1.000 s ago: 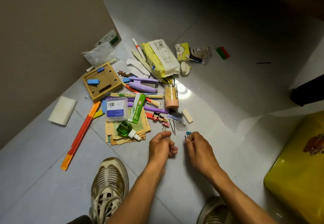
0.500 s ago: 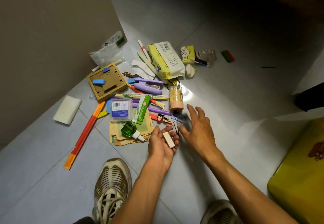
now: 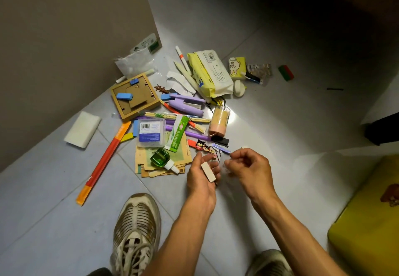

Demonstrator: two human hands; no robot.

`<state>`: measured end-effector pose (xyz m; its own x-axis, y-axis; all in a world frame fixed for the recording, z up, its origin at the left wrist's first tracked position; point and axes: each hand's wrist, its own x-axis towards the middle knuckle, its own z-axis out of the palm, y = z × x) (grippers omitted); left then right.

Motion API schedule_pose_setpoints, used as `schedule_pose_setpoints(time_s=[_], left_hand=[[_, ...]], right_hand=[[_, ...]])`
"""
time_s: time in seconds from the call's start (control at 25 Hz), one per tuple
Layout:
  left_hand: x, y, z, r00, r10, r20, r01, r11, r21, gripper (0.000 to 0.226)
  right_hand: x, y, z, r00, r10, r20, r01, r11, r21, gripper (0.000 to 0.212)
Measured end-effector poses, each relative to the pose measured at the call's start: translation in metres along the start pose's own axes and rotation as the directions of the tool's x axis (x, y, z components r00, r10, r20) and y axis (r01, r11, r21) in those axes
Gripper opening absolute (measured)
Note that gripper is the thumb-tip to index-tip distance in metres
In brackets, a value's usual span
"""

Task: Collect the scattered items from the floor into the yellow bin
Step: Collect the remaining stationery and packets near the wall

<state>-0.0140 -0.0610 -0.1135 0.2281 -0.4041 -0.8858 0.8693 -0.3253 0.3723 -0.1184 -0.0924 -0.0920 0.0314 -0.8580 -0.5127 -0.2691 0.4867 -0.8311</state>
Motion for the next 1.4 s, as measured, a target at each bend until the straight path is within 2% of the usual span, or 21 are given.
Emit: schedule_pose_setpoints(time_s=[0.12,0.2,0.28,0.32,0.4,0.44,0.48,0.52,0.56,0.6,0.68,0.76,0.8,0.84,0.88,0.96,1.04,1.08,1.2,1.28,1.4], left_hand=[[-0.002,0.004,-0.008,0.994,-0.039,0.103,0.042,0.999,-0.03,0.044],[-0.005,0.007,-0.012,0.974,-0.054,0.222,0.072,0.994,-0.076,0.046],[-0.003,0.011,-0.014,0.973,-0.034,0.227,0.061,0.992,-0.112,0.038],[-0.001,0.012,-0.015,0.979,-0.028,0.204,0.053,0.992,-0.118,0.034],[0.001,0.014,-0.018,0.986,-0.03,0.165,0.051,0.99,-0.128,0.03],[0.002,0.015,-0.019,0.988,-0.031,0.153,0.051,0.99,-0.129,0.03],[0.003,0.016,-0.02,0.989,-0.03,0.143,0.048,0.991,-0.128,0.03],[0.005,0.016,-0.021,0.991,-0.024,0.131,0.041,0.991,-0.126,0.03],[0.005,0.015,-0.021,0.993,-0.02,0.118,0.035,0.991,-0.126,0.03],[0.006,0.015,-0.021,0.994,-0.018,0.11,0.032,0.992,-0.126,0.03],[0.006,0.013,-0.02,0.993,-0.013,0.119,0.029,0.99,-0.136,0.03],[0.007,0.013,-0.02,0.988,-0.005,0.152,0.031,0.985,-0.17,0.032],[0.007,0.014,-0.021,0.987,0.003,0.161,0.028,0.982,-0.188,0.032],[0.006,0.015,-0.022,0.988,0.012,0.153,0.019,0.98,-0.2,0.031],[0.006,0.017,-0.024,0.991,0.025,0.133,0.003,0.979,-0.205,0.029],[0.004,0.022,-0.032,0.995,0.057,0.086,-0.039,0.979,-0.202,0.025],[0.004,0.029,-0.04,0.996,0.076,0.054,-0.063,0.976,-0.208,0.025],[0.005,0.033,-0.044,0.996,0.079,0.039,-0.068,0.975,-0.213,0.025],[0.008,0.04,-0.051,0.997,0.076,0.006,-0.073,0.975,-0.212,0.027],[0.008,0.042,-0.051,0.997,0.081,0.008,-0.078,0.976,-0.206,0.027],[0.007,0.044,-0.051,0.996,0.092,-0.001,-0.091,0.974,-0.208,0.024]], right_hand=[[-0.006,-0.011,0.006,0.997,0.008,0.071,-0.015,0.996,0.088,0.011],[-0.007,-0.011,0.01,0.991,-0.07,0.11,0.066,0.997,0.044,0.005],[0.007,0.0,0.004,0.978,-0.205,-0.024,0.191,0.944,-0.269,0.008],[0.017,0.006,-0.002,0.966,-0.248,-0.075,0.184,0.861,-0.475,0.017],[0.032,0.02,-0.011,0.976,-0.218,-0.018,0.134,0.661,-0.738,0.028],[0.037,0.024,-0.011,0.983,-0.184,0.013,0.128,0.63,-0.766,0.025],[0.04,0.027,-0.01,0.988,-0.152,0.006,0.108,0.676,-0.729,0.02],[0.041,0.026,-0.006,0.994,-0.099,-0.035,0.057,0.788,-0.613,0.015],[0.038,0.022,-0.002,0.998,-0.009,-0.068,-0.021,0.904,-0.427,0.014],[0.033,0.017,0.002,0.995,0.085,-0.06,-0.096,0.97,-0.223,0.014],[0.021,0.008,0.009,0.983,0.162,0.088,-0.169,0.982,0.079,0.013],[0.008,0.003,0.017,0.973,0.041,0.225,-0.072,0.989,0.13,0.011],[0.006,0.003,0.021,0.975,-0.058,0.214,0.054,0.998,0.021,0.015],[0.01,0.007,0.022,0.975,-0.153,0.161,0.182,0.967,-0.18,0.021],[0.018,0.01,0.024,0.964,-0.24,0.118,0.267,0.868,-0.419,0.031],[0.034,0.016,0.033,0.939,-0.276,0.207,0.334,0.576,-0.746,0.059],[0.045,0.027,0.046,0.91,-0.282,0.304,0.387,0.315,-0.867,0.075],[0.049,0.032,0.052,0.892,-0.315,0.324,0.404,0.236,-0.884,0.073],[0.051,0.047,0.065,0.847,-0.407,0.342,0.438,0.17,-0.883,0.058],[0.051,0.05,0.072,0.832,-0.406,0.378,0.467,0.146,-0.872,0.055],[0.054,0.041,0.073,0.838,-0.355,0.414,0.504,0.214,-0.836,0.047]])
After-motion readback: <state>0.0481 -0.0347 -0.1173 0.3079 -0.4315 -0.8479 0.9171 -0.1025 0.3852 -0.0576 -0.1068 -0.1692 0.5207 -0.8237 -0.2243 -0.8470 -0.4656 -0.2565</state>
